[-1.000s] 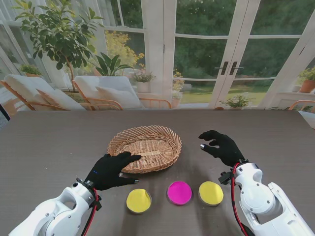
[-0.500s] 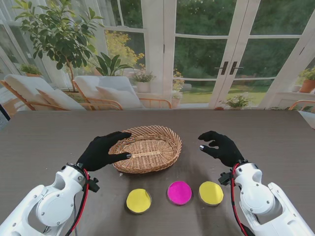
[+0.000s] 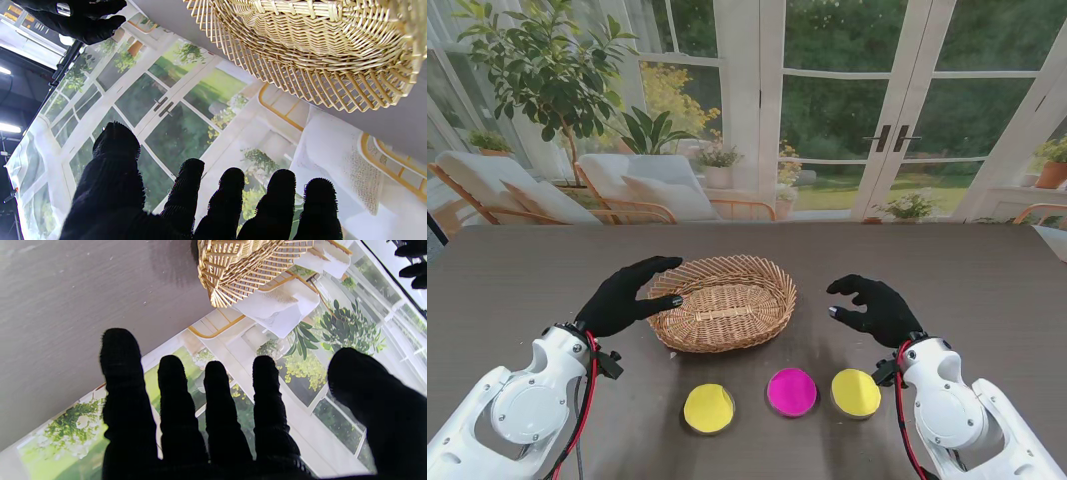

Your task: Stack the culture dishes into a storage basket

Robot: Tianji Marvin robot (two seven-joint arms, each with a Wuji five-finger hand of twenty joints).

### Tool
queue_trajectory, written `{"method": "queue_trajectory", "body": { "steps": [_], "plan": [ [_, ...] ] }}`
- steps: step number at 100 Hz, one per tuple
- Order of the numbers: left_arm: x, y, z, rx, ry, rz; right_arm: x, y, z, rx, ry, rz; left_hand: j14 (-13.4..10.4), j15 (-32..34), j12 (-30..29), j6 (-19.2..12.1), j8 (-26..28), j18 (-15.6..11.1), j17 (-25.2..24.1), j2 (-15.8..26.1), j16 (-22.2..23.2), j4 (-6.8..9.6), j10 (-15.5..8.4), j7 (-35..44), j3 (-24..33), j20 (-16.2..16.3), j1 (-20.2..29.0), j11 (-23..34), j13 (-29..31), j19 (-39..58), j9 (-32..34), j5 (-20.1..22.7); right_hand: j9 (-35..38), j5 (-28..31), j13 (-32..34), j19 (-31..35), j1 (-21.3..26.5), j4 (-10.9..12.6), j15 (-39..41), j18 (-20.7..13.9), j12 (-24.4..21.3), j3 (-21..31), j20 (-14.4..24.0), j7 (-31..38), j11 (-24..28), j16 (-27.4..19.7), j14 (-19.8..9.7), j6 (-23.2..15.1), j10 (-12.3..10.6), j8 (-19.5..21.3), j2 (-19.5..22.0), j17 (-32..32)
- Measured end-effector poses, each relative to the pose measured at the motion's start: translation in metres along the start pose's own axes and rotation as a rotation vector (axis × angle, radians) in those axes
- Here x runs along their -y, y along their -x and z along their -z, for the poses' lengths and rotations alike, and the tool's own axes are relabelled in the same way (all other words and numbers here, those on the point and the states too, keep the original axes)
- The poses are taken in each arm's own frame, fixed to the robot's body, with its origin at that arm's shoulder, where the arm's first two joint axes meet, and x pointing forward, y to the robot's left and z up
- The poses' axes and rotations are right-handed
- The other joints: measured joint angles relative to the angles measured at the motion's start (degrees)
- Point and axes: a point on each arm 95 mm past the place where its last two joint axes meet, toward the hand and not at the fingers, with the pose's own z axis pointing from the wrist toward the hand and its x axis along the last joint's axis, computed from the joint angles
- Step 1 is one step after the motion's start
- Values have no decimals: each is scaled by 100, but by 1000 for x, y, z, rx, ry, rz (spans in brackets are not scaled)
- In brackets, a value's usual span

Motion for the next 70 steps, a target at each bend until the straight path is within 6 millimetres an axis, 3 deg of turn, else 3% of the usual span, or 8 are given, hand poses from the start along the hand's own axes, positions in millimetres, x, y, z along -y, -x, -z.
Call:
{"method": "queue_trajectory", "body": {
  "steps": [19, 25, 37, 46, 59, 70],
  "plan": [
    [0, 4, 0, 15, 3, 14, -4, -11, 7, -26, -25, 70, 21, -7, -4, 66, -14, 10, -17, 231, -2, 3, 46, -1, 0, 67, 9, -13, 0, -107, -68, -2, -160, -8, -234, -48, -9, 0, -23, 0, -2, -29, 1, -78, -75, 49, 0, -79, 1, 0, -77, 0],
    [0, 5, 1, 19, 1, 19, -2, -13, 9, -32, -37, 100, 32, -7, -4, 66, -15, 20, -18, 231, -2, 3, 47, -3, 0, 70, 10, -13, 0, -108, -68, -2, -293, -11, -296, -51, -15, 17, -22, 0, -4, -500, 2, -112, -109, 49, 0, -111, 1, 0, -80, 0],
    [1, 7, 3, 30, -4, 28, 5, -19, 13, -46, -76, 167, 34, -8, -5, 69, -16, 22, -18, 231, -2, 3, 80, -3, 0, 83, 10, -13, 0, -110, -68, -2, -365, -76, -298, -55, -15, 34, -71, 0, -27, -488, 18, -201, -116, 49, -5, -219, 1, 0, -320, 0],
    [2, 9, 5, 38, -5, 23, 14, -22, 15, -62, -107, 227, 35, -8, -5, 122, -16, 22, -18, 231, -2, 3, 94, -4, 0, 139, 11, -13, 0, -110, -68, -2, -503, -267, -298, -35, -16, 34, -70, -6, -65, -493, 306, -298, -170, 48, -13, -296, 1, 0, -441, 0],
    [1, 12, 7, 59, -9, 30, 30, -28, 18, -56, -156, 253, 132, -8, -5, 139, -17, 26, -19, 231, -2, 3, 150, -4, 1, 147, 71, -13, 0, -173, -68, -2, -642, -449, -283, 409, -22, 9, 392, -149, -66, -478, 615, -414, -143, 384, -87, -566, 1, 124, -1032, 0],
    [1, 13, 10, 63, -10, 33, 39, -32, 20, -46, -166, 385, 132, -8, -5, 140, -17, 28, -19, 231, -2, 4, 157, -4, 1, 207, 71, -13, 0, -174, -68, -2, -797, -620, -163, 1040, -28, -136, 1250, -219, 64, -421, 937, -483, -1, 910, -170, -711, -2, 339, -1657, 0]
  ]
}}
